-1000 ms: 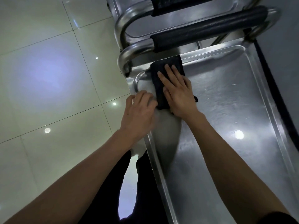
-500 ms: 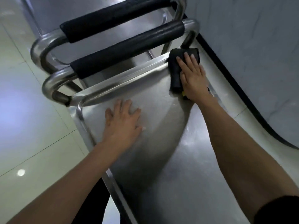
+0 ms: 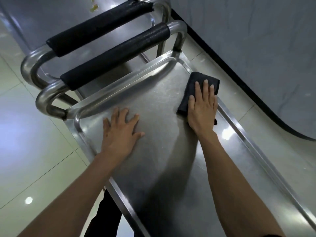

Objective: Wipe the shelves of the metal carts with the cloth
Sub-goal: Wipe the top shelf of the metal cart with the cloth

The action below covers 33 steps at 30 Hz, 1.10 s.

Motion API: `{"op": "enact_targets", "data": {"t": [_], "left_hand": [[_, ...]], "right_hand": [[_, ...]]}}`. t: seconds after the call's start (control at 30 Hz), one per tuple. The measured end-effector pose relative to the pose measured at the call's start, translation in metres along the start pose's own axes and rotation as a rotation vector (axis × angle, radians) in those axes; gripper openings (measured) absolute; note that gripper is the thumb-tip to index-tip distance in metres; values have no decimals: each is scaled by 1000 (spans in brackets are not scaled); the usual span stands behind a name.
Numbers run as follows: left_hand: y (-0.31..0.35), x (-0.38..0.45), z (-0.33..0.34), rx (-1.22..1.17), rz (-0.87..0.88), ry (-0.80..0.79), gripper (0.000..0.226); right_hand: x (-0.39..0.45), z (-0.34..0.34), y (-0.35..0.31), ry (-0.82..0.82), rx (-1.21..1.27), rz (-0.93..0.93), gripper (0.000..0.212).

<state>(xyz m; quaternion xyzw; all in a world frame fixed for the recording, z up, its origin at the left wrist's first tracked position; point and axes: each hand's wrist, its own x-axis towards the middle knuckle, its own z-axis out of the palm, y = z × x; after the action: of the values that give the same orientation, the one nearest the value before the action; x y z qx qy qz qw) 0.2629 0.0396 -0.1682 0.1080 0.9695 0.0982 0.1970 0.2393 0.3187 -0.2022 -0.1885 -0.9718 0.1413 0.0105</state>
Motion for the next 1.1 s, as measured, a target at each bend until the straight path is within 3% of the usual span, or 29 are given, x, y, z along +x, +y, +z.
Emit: {"op": "enact_targets", "data": {"t": [0.27, 0.47, 0.77, 0.97, 1.1], "left_hand": [[-4, -6, 10, 26, 36, 51, 65], [-8, -17, 8, 130, 57, -47, 73], [13, -92, 12, 229, 567, -134, 42], [-30, -112, 8, 270, 731, -141, 36], [-48, -120, -1, 264, 771, -190, 35]], "right_hand": [[-116, -19, 63, 3, 29, 208, 65], [-215, -21, 29, -92, 17, 225, 66], [-286, -11, -29, -167, 27, 204, 67], [-332, -5, -60, -81, -14, 293, 48], [-339, -3, -75, -114, -92, 471, 62]]}}
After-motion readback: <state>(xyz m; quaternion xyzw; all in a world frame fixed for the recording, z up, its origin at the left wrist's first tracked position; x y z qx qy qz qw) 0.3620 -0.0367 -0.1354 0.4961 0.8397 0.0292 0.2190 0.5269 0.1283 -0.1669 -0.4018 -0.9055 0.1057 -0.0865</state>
